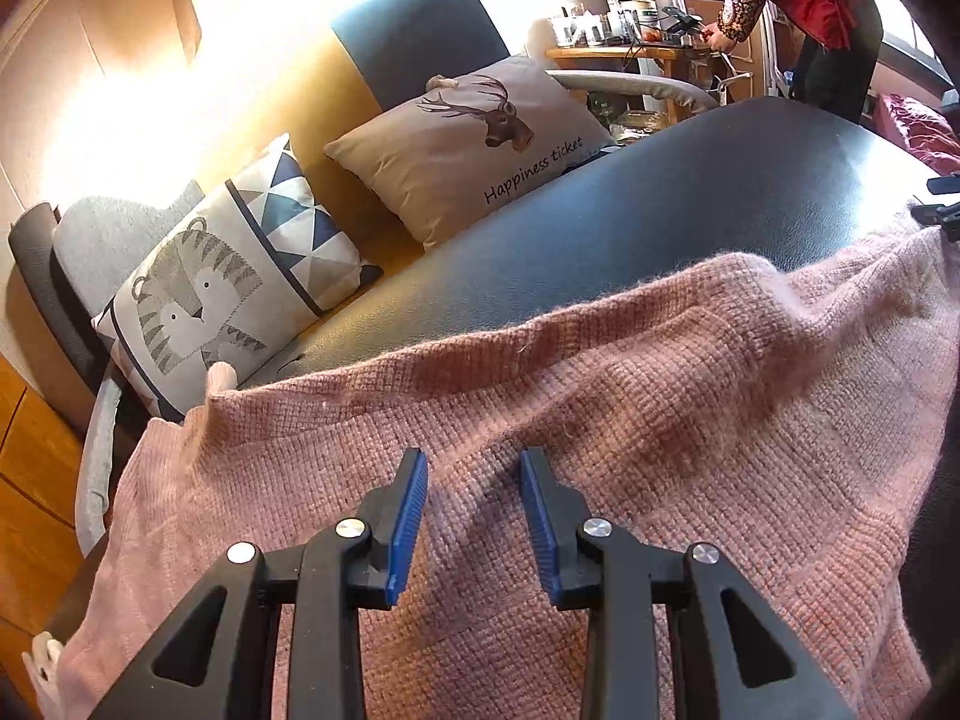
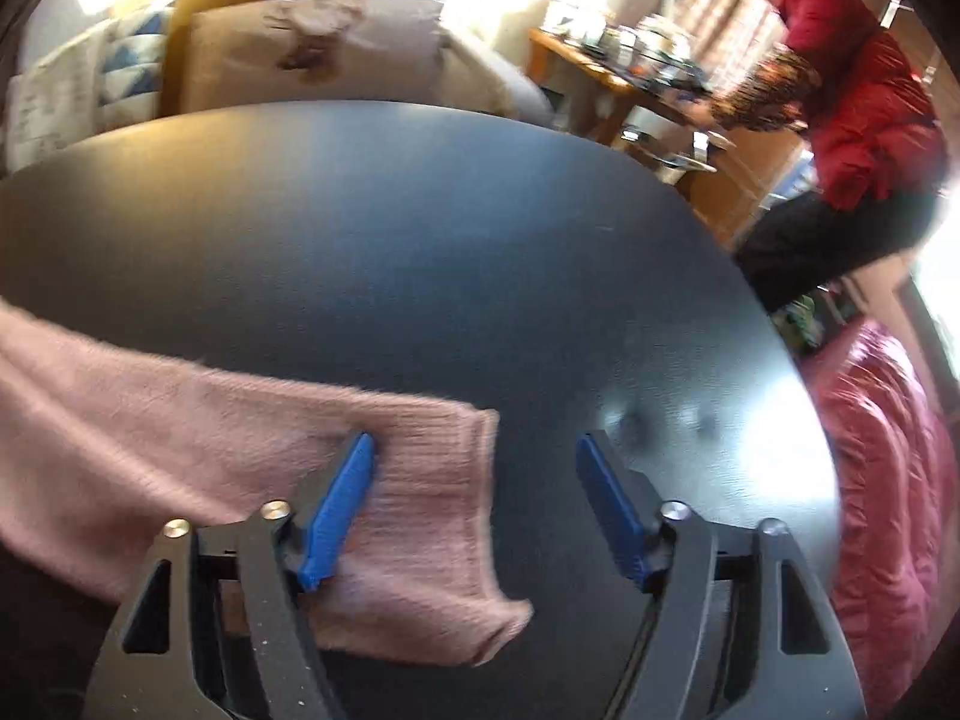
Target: Fold clothes
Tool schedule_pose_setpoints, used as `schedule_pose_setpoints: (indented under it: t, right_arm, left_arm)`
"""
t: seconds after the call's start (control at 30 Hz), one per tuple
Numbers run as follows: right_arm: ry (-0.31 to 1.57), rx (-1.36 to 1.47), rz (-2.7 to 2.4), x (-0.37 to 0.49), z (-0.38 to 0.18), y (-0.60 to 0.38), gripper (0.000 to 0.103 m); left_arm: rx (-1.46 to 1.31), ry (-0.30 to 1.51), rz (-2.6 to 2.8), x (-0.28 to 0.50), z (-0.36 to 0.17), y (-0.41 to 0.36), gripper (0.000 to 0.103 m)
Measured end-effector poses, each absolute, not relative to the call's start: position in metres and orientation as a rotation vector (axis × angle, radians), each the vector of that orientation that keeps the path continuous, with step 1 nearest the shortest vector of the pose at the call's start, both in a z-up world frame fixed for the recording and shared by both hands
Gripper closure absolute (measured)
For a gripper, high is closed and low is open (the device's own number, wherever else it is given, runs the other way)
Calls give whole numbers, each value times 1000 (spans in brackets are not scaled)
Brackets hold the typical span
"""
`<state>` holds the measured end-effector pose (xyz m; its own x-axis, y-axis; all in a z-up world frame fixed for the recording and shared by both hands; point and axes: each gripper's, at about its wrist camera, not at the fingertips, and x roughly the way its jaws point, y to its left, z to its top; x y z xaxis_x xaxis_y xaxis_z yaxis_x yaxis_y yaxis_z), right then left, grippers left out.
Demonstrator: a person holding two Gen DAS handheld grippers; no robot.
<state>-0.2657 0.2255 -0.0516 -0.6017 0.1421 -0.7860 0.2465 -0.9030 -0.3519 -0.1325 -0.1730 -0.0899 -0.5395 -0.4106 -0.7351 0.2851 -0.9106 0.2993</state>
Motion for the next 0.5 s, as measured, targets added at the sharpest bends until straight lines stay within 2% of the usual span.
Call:
schedule_pose_setpoints:
  t: [0.27, 0.4, 0.5]
  right_arm:
    - [789, 1384, -2745, -280, -43, 224, 19]
    - [502, 1361, -2729, -273, -23, 238, 19]
    - [189, 1361, -2642, -276, -9, 256, 20]
  left_arm:
    - [1241, -154, -2427, -134, -87, -170, 71]
    - [1280, -42, -2503, -139, -74, -161, 71]
    - [1292, -38, -2589, -150, -66, -135, 71]
